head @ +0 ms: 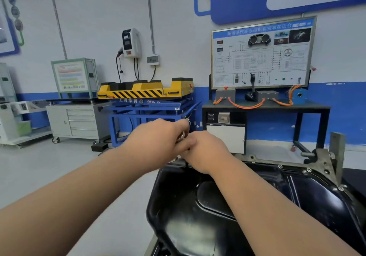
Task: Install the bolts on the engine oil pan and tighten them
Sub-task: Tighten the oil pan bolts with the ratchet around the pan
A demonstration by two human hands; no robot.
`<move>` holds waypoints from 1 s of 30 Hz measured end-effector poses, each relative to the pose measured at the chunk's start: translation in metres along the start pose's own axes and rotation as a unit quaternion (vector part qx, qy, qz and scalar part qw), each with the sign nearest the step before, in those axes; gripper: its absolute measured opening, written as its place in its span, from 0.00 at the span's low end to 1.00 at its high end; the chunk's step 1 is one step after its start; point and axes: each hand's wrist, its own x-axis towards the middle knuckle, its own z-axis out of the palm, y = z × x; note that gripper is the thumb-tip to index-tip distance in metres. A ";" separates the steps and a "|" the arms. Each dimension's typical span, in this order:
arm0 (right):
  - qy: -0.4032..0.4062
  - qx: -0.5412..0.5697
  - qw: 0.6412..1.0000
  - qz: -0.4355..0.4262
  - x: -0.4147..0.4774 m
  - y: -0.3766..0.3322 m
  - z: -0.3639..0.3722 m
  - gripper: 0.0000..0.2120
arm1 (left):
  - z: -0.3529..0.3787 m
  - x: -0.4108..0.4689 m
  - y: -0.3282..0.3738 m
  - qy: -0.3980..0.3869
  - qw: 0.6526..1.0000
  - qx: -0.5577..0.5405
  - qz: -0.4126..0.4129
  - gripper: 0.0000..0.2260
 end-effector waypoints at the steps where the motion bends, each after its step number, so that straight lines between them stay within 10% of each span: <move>1: 0.000 0.000 1.000 -0.010 0.000 -0.001 0.000 0.09 | -0.003 0.002 -0.009 -0.001 0.993 0.102 0.057 0.18; 4: -0.006 -0.007 1.000 -0.025 0.001 -0.003 0.001 0.11 | -0.006 0.004 -0.023 0.005 0.982 0.153 0.109 0.24; 8: 0.007 0.000 1.000 -0.023 0.002 -0.001 0.002 0.10 | 0.003 0.005 -0.001 0.015 0.979 -0.166 -0.113 0.21; 12: 0.016 -0.004 1.000 -0.024 0.002 -0.001 0.005 0.12 | -0.003 0.011 0.005 -0.081 0.819 -0.478 -0.308 0.21; 17: 0.009 -0.006 1.000 -0.013 0.000 0.002 0.004 0.09 | -0.002 0.009 -0.001 -0.060 0.993 -0.087 -0.060 0.17; 22: 0.037 -0.064 0.997 -0.030 0.001 -0.003 0.006 0.13 | -0.014 0.013 -0.024 -0.103 0.981 0.138 0.086 0.24; 30: 0.072 -0.107 0.991 -0.023 0.004 -0.008 0.011 0.12 | -0.017 -0.003 -0.016 -0.028 0.994 -0.043 -0.098 0.22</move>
